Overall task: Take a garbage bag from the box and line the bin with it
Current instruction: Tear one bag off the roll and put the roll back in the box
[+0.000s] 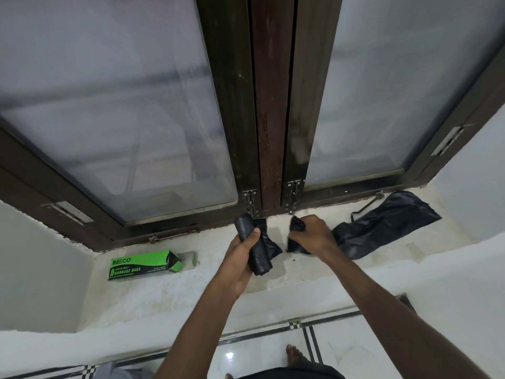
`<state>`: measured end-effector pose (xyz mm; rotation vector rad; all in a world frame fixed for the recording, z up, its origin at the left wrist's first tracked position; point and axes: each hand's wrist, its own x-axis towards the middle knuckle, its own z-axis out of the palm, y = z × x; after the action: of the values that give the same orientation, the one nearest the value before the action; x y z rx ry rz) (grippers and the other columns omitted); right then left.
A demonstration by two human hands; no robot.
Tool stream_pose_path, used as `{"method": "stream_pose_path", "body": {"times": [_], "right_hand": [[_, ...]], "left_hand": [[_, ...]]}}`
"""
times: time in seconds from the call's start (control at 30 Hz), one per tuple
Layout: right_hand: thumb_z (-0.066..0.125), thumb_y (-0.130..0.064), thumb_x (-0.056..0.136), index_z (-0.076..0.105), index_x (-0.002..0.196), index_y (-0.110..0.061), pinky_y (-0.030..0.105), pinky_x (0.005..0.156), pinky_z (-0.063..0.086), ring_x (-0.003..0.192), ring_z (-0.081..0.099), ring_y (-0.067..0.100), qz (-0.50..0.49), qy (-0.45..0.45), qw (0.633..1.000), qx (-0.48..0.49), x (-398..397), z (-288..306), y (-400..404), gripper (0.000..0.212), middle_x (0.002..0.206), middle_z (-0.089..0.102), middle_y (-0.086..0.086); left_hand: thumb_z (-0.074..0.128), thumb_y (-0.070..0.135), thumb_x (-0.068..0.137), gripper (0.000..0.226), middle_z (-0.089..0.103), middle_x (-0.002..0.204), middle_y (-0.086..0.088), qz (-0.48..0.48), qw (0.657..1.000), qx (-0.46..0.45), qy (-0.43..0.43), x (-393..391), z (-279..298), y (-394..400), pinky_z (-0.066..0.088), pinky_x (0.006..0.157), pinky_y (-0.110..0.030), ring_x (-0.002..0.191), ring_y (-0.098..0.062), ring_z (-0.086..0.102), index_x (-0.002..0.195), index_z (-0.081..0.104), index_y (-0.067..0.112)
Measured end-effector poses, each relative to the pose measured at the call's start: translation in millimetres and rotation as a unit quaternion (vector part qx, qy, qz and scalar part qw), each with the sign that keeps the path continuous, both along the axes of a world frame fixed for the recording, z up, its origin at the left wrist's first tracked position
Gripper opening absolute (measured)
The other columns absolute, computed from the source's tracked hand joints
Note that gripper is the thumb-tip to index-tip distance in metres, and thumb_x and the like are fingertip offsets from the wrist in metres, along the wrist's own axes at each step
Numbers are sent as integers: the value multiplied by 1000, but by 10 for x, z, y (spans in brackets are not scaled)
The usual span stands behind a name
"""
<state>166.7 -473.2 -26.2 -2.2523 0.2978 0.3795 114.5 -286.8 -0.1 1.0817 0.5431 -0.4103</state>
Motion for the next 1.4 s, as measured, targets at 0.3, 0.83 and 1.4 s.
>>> {"method": "stream_pose_path", "body": {"times": [0.3,0.83,1.4], "right_hand": [[72,-44,83,72,103,-20,32,78,52,93,66,20,79,-47,995,-46,87,35,-194,31,98,73,1],[70,-12,82,59,132,-16,37,104,41,130,40,26,44,-358,926,-114,-642,232,407,51,142,44,5],[85,-12,74,60,124,-25,58,96,51,114,66,27,71,14,901,427,-479,128,1102,58,119,71,3]], "left_hand": [[64,18,95,37,66,127,-16,41,998,-29,26,40,67,153,55,91,-43,115,-32,64,129,57,8],[71,12,87,50,67,128,-17,124,984,-122,24,-58,14,400,53,97,-45,118,-33,64,135,56,6],[67,6,88,28,73,104,-4,123,990,-30,-61,-245,33,927,51,88,-30,98,-16,66,115,65,13]]}}
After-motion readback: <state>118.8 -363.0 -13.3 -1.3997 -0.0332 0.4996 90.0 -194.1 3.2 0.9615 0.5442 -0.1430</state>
